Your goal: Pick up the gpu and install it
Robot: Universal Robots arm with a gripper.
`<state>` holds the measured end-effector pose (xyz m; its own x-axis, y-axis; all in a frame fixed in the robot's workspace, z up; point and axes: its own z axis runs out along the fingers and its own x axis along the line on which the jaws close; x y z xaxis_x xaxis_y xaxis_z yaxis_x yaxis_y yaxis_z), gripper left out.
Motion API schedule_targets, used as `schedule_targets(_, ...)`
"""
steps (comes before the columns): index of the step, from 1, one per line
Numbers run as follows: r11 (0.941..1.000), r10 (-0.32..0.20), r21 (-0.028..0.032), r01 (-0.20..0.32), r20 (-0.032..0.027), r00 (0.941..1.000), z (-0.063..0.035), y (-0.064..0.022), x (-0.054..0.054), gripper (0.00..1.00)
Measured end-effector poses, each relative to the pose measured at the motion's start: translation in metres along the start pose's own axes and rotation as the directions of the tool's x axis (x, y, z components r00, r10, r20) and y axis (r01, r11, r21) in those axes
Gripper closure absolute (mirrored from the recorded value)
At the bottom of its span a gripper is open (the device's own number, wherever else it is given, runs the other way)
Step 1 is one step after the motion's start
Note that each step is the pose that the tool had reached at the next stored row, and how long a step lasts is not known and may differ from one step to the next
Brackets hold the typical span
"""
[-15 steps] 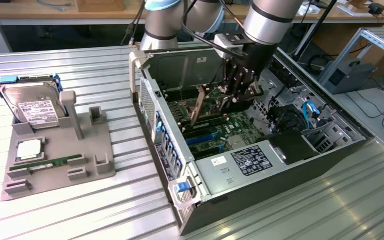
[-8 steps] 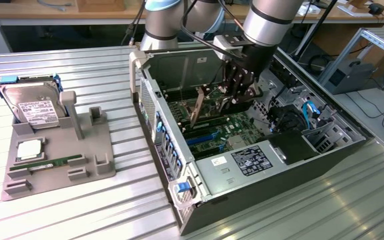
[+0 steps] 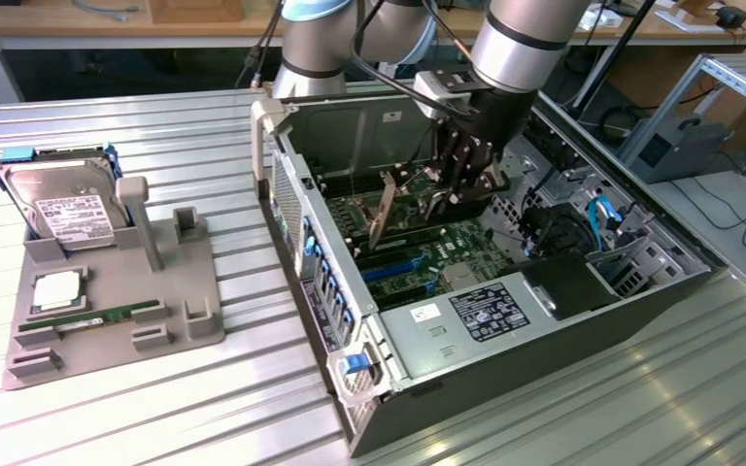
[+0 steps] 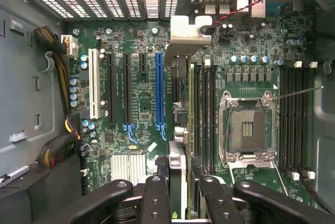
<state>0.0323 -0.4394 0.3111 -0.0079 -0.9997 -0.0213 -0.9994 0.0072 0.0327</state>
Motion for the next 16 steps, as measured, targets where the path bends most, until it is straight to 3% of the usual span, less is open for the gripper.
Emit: schedule_targets(16,1.0000,0.000,0.0000,0.000,0.0000,1.0000,0.0034,0.0016,0.0022,0.73)
